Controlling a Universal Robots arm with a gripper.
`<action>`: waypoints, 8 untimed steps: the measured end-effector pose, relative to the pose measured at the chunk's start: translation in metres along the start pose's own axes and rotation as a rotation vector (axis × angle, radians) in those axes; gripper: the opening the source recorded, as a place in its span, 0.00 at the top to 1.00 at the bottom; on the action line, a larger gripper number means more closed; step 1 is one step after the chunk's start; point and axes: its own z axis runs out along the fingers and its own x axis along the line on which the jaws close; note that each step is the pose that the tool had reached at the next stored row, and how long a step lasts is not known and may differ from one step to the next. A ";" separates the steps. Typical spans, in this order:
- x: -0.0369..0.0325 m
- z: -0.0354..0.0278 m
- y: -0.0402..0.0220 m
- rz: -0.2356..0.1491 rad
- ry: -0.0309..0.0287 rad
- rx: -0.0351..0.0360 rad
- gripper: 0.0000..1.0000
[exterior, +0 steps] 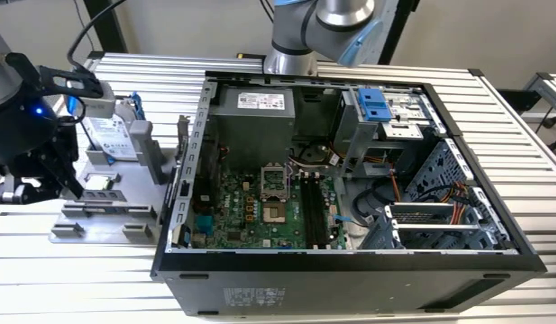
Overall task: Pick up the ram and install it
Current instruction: 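Pick up the ram and move it above insertion slot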
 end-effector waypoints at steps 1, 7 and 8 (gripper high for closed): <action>-0.0001 -0.0013 0.0001 0.000 0.0000 0.0000 1.00; -0.0005 -0.0089 0.0008 0.000 0.0000 0.0000 1.00; -0.0005 -0.0101 0.0008 0.000 -0.0001 0.0000 1.00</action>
